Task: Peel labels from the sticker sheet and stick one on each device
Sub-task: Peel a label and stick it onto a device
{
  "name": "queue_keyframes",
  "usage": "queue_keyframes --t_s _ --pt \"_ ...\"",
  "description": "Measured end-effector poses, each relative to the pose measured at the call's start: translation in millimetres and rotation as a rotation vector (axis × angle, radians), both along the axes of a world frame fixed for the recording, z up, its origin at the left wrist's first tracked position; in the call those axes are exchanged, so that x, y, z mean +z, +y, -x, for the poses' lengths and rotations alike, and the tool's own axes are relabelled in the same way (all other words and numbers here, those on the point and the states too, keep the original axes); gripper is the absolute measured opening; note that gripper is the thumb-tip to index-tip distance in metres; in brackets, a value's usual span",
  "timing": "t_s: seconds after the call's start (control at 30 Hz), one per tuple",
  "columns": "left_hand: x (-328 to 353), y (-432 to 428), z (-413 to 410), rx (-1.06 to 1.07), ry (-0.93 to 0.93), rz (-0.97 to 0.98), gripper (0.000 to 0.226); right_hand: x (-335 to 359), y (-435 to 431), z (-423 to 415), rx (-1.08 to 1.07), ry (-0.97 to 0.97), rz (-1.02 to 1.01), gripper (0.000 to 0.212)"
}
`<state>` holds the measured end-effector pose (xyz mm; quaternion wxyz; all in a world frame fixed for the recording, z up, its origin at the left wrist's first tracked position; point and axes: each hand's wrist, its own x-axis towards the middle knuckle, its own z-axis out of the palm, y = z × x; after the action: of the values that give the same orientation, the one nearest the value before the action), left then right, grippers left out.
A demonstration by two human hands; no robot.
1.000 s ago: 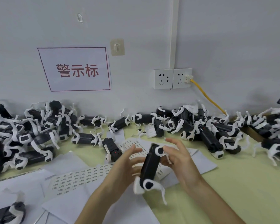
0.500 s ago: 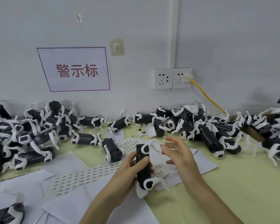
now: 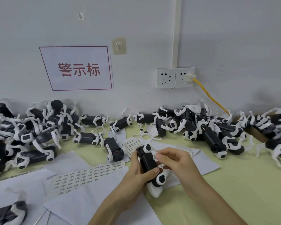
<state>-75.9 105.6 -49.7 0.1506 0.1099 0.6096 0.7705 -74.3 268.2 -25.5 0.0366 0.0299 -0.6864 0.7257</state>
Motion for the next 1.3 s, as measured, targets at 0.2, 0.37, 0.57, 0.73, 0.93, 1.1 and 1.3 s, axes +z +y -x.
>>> queue_keyframes --t_s 0.2,0.37,0.57,0.73,0.93,1.1,1.3 --pt "-6 2 1 0.019 0.109 0.111 0.070 0 0 -1 -0.047 0.085 -0.137 0.014" --pt "-8 5 2 0.071 0.155 0.139 0.071 -3 0 1 -0.071 0.076 -0.199 0.011" --pt "-8 8 0 0.083 0.199 0.149 0.070 -2 0 0 -0.092 0.065 -0.230 0.010" --pt "-6 10 -3 0.098 0.224 0.175 0.072 -1 -1 -1 -0.116 0.064 -0.241 0.010" --pt "-7 11 -2 0.124 0.242 0.210 0.078 -1 0 -1 -0.131 0.057 -0.257 0.012" --pt "-7 12 -2 0.131 0.264 0.236 0.079 0 0 -2 -0.136 0.045 -0.261 0.011" --pt "-7 15 -6 0.172 0.293 0.264 0.079 0 -2 -4 -0.153 0.024 -0.238 0.011"
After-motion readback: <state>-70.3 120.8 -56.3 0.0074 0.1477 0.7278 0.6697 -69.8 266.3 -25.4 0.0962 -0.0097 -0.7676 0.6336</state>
